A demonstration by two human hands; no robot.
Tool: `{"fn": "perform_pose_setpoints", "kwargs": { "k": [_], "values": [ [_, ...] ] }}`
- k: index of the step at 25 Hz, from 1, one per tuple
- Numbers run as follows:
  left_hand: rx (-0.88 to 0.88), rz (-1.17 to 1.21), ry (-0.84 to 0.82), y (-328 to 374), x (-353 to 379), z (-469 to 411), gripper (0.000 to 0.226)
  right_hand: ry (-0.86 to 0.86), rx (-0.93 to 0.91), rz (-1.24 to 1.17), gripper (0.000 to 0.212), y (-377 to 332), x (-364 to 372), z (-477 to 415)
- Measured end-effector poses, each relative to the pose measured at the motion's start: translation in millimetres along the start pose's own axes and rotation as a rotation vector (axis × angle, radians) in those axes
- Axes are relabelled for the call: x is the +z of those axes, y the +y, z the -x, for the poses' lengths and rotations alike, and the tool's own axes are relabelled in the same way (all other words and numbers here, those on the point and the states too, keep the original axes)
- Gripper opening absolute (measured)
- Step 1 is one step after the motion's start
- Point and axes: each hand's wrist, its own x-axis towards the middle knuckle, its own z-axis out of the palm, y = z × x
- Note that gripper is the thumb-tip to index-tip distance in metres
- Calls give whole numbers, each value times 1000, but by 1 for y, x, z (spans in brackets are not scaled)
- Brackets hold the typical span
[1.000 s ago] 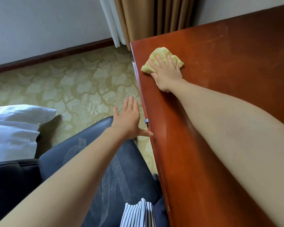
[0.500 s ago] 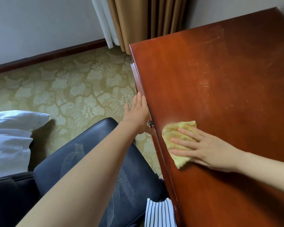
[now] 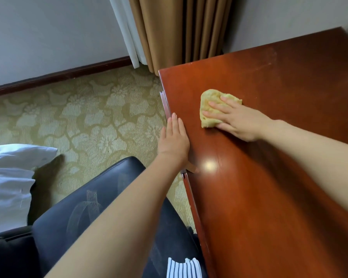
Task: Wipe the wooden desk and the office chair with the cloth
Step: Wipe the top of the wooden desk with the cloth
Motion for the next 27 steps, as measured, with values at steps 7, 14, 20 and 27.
{"fn": "perform_pose_setpoints", "kwargs": {
  "k": [7,14,20,27],
  "values": [
    [-20,-64,34,3,5,-7,151,110,334,-172,48,-13,-34,-100],
    [-2,8,47,1,10,-8,152,212,258,-77,47,-38,-36,-142],
    [-7,-38,32,-1,6,-8,151,280,89,-53,46,-54,-7,-95],
    [-37,-108,-6,3,2,-6,150,264,86,-59,47,-65,41,29]
  ]
}}
